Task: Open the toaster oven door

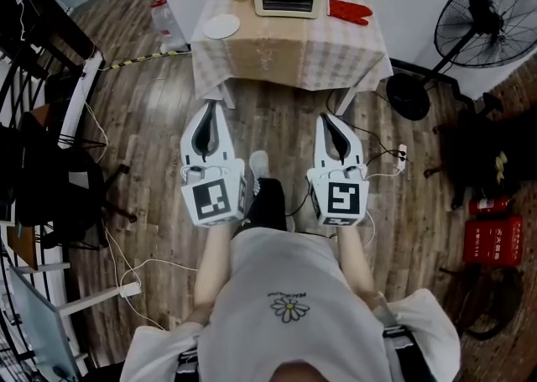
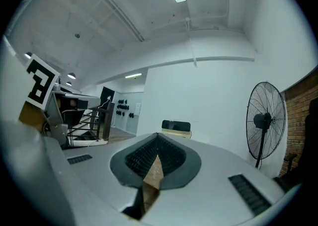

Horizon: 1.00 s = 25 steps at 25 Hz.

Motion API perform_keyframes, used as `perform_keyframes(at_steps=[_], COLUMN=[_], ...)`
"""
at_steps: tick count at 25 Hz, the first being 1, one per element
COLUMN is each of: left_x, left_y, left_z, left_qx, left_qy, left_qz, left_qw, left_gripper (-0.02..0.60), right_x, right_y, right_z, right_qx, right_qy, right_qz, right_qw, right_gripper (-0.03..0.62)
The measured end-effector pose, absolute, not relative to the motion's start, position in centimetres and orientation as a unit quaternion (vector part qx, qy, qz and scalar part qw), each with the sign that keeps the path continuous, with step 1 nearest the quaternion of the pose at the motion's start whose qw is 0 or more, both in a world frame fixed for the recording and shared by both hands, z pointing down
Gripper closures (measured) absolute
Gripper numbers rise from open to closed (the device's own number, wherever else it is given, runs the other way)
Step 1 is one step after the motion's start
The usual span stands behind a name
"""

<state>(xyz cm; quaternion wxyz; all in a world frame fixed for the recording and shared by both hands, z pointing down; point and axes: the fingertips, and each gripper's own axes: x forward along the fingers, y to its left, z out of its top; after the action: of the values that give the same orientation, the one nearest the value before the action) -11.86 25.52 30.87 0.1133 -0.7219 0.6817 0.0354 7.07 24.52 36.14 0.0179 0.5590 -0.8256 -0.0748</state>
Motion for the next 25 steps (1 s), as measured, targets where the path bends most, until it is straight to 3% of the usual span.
perform_keyframes(at_steps=[13, 25], left_x=[-9.4, -10.3], left_y=[15.5, -3.9], left_z=[28.8, 27.8], left_qx=[-0.752, -0.773], left_qy=[0.641, 0.618], left_qz=[0.05, 0.071], left_qw=[0.146, 0.13], left_gripper=[0.565, 0.565], right_x=[9.3, 7.4], right_y=[15.6, -2.8], right_z=[34.6, 33.7], right_qx=[0.591, 0.598], right_qy=[-0.802, -0.798], right_qz=[-0.087, -0.076], right_qw=[0.003, 0.007], right_gripper=[0.585, 0.585])
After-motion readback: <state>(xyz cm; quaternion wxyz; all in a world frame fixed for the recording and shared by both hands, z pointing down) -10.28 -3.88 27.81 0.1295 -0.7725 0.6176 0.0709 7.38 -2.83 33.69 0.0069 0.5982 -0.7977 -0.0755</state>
